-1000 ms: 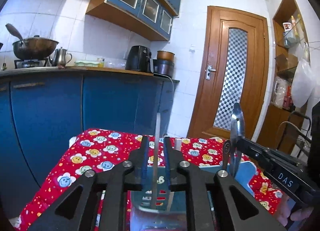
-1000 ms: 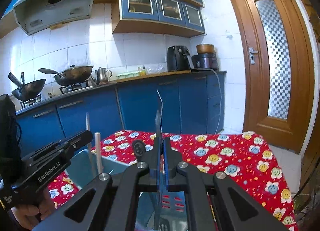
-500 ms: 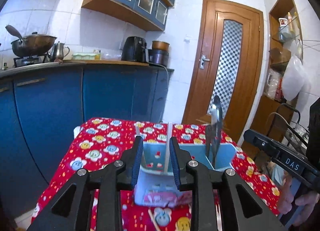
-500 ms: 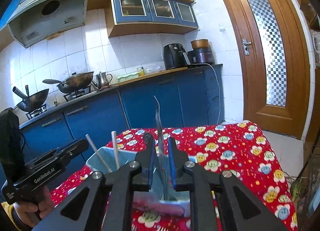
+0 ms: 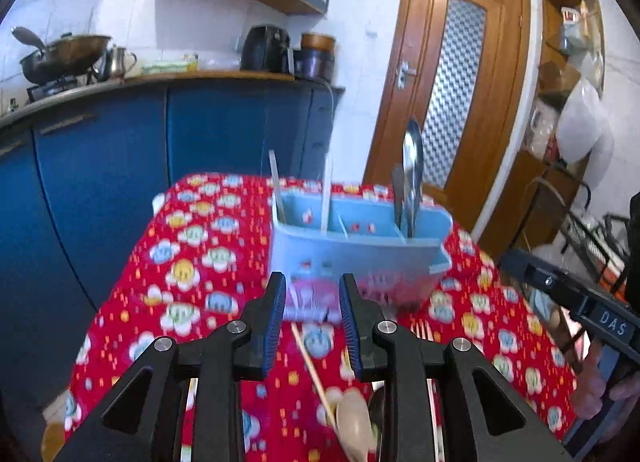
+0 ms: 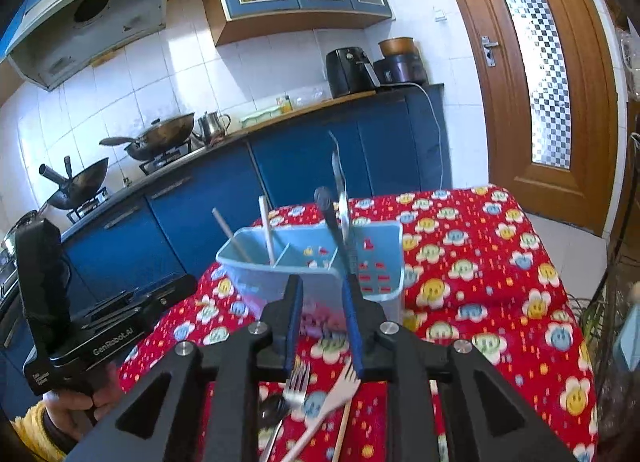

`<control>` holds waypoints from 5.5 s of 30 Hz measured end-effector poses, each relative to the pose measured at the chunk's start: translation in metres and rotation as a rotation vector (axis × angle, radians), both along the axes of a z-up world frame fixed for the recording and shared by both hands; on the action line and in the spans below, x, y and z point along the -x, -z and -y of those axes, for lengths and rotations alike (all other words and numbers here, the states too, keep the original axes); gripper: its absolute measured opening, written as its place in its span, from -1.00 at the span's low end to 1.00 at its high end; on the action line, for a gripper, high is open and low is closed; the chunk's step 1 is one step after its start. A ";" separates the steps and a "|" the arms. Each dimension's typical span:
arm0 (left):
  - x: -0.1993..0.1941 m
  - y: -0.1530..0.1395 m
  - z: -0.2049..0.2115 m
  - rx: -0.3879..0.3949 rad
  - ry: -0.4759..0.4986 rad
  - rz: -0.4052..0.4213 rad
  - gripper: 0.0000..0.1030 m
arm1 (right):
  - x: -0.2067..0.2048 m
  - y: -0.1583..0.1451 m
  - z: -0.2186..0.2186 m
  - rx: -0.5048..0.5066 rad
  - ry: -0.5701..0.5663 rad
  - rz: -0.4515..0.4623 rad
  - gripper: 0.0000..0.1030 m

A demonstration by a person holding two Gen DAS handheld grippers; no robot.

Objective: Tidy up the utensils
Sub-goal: 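Drop the chopstick into the caddy with the left tool while the right tool releases the knife there, then grasp the beige plastic spoon with the left tool, then lift the beige spoon with the left tool while the right tool grasps a wooden chopstick, then lower the beige spoon into the caddy with the left tool while the right tool drops the chopstick in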

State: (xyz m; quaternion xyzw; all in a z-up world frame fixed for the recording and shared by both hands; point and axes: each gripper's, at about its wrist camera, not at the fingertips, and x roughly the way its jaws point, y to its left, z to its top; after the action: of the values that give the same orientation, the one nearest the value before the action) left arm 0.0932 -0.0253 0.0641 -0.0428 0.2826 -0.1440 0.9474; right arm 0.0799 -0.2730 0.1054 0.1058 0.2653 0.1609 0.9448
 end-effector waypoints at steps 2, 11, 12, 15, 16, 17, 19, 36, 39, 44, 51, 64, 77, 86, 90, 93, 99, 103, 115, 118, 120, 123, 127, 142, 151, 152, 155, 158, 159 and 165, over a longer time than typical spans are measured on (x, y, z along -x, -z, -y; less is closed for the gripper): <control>0.004 0.006 0.001 -0.016 0.013 -0.041 -0.46 | 0.008 0.004 0.001 0.001 0.009 -0.012 -0.52; 0.022 0.037 0.011 -0.032 0.082 -0.211 -0.45 | 0.031 0.025 0.011 -0.011 0.029 -0.106 -0.42; 0.024 0.040 0.013 -0.037 0.095 -0.228 -0.45 | 0.033 0.027 0.013 -0.015 0.028 -0.113 -0.39; 0.029 0.047 0.017 -0.047 0.117 -0.272 -0.45 | 0.041 0.036 0.016 -0.024 0.026 -0.140 -0.35; 0.031 0.049 0.019 -0.056 0.123 -0.286 -0.45 | 0.043 0.039 0.017 -0.020 0.027 -0.148 -0.34; 0.032 0.051 0.020 -0.066 0.128 -0.293 -0.45 | 0.046 0.042 0.018 -0.015 0.030 -0.156 -0.34; 0.034 0.054 0.024 -0.088 0.131 -0.307 -0.44 | 0.049 0.047 0.020 -0.010 0.033 -0.169 -0.32; 0.039 0.075 0.031 -0.158 0.132 -0.393 -0.44 | 0.061 0.067 0.040 -0.047 0.056 -0.228 -0.20; 0.039 0.078 0.033 -0.150 0.136 -0.400 -0.44 | 0.060 0.069 0.041 -0.054 0.057 -0.230 -0.20; 0.038 0.078 0.031 -0.114 0.147 -0.402 -0.72 | 0.061 0.070 0.042 -0.054 0.057 -0.234 -0.20; 0.041 0.074 0.022 -0.055 0.143 -0.387 -0.83 | 0.061 0.070 0.040 -0.040 0.048 -0.241 -0.20; 0.042 0.048 -0.016 0.018 0.062 -0.239 -0.83 | 0.042 0.069 0.010 0.076 -0.020 -0.319 -0.20; 0.039 0.038 -0.034 0.059 0.046 -0.131 -0.84 | 0.001 0.088 -0.027 0.260 -0.146 -0.562 -0.53; 0.033 0.029 -0.035 0.068 0.050 -0.086 -0.84 | -0.027 0.088 -0.048 0.390 -0.222 -0.672 -0.52; 0.032 0.024 -0.034 0.085 0.043 -0.073 -0.84 | -0.027 0.087 -0.045 0.409 -0.180 -0.660 -0.83; 0.036 0.018 -0.031 0.088 0.047 -0.056 -0.85 | -0.021 0.086 -0.039 0.443 -0.140 -0.637 -0.88; 0.040 0.009 -0.027 0.093 0.060 -0.029 -0.85 | -0.007 0.078 -0.006 0.390 -0.084 -0.634 -0.88; 0.043 -0.001 -0.025 0.094 0.060 -0.003 -0.85 | 0.004 0.060 0.017 0.225 -0.061 -0.554 -0.88; 0.050 -0.050 -0.022 0.090 0.060 0.137 -0.86 | 0.033 0.020 0.016 0.056 0.009 -0.193 -0.88; 0.044 -0.062 -0.021 0.089 0.054 0.169 -0.86 | 0.036 0.015 0.015 0.054 0.022 -0.120 -0.88; 0.036 -0.070 -0.019 0.076 0.037 0.197 -0.86 | 0.037 0.013 0.016 0.046 0.026 -0.088 -0.88; 0.022 -0.078 -0.015 0.064 0.019 0.229 -0.86 | 0.039 0.011 0.017 0.044 0.035 -0.047 -0.88; 0.006 -0.086 -0.010 0.067 0.009 0.253 -0.86 | 0.038 0.011 0.020 0.033 0.036 -0.017 -0.88; -0.058 -0.067 0.008 0.090 0.000 0.279 -0.86 | 0.000 0.011 0.022 -0.035 0.047 0.040 -0.88; -0.089 -0.032 0.006 0.123 -0.008 0.220 -0.86 | -0.042 -0.007 0.020 -0.045 0.074 0.098 -0.88; -0.091 -0.028 0.006 0.125 -0.007 0.215 -0.86 | -0.048 -0.011 0.020 -0.044 0.079 0.114 -0.88; -0.096 -0.019 0.007 0.122 -0.001 0.203 -0.86 | -0.067 -0.017 0.019 -0.049 0.082 0.143 -0.87; -0.099 -0.013 0.010 0.117 0.005 0.198 -0.86 | -0.087 -0.017 0.017 -0.044 0.091 0.168 -0.87; -0.100 -0.010 0.010 0.117 0.011 0.192 -0.86 | -0.091 -0.016 0.017 -0.045 0.092 0.177 -0.87; -0.104 -0.002 0.013 0.114 0.026 0.172 -0.86 | -0.113 -0.004 0.006 -0.018 0.100 0.251 -0.87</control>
State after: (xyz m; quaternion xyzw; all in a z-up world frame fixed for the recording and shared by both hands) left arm 0.1969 -0.0385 0.0663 -0.0806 0.1919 -0.1755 0.9622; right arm 0.1928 -0.2791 0.1090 0.1063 0.1381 0.1277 0.9764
